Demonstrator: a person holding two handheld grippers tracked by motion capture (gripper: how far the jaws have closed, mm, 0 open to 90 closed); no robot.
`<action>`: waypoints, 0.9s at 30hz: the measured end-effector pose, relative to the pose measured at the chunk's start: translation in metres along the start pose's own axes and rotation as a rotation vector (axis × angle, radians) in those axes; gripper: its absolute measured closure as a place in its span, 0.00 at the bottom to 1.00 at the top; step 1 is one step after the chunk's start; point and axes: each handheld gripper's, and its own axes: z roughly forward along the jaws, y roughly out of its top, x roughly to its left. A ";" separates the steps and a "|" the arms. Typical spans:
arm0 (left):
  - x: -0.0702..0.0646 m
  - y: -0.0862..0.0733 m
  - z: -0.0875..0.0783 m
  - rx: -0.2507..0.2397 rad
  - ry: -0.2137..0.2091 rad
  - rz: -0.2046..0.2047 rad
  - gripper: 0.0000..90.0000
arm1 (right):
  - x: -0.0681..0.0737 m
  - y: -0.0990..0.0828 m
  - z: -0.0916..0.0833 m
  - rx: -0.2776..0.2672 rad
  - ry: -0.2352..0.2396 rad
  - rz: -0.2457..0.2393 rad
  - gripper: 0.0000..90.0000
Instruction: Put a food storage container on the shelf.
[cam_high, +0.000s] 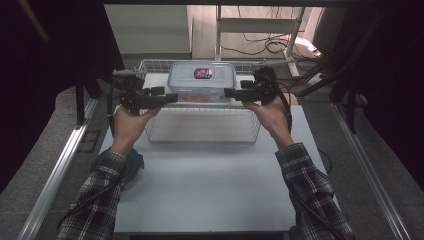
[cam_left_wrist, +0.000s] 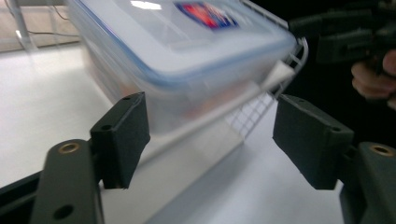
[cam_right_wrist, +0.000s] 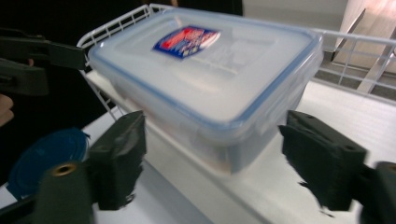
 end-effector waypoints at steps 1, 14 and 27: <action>-0.003 -0.004 -0.001 0.007 -0.006 0.011 0.29 | 0.002 -0.003 -0.001 -0.001 -0.003 -0.013 0.19; -0.030 -0.071 -0.012 0.011 -0.055 0.062 0.16 | 0.030 -0.051 -0.015 0.013 0.042 -0.118 0.06; -0.058 -0.124 -0.011 0.053 -0.066 0.097 0.11 | 0.054 -0.096 -0.026 0.011 0.067 -0.182 0.02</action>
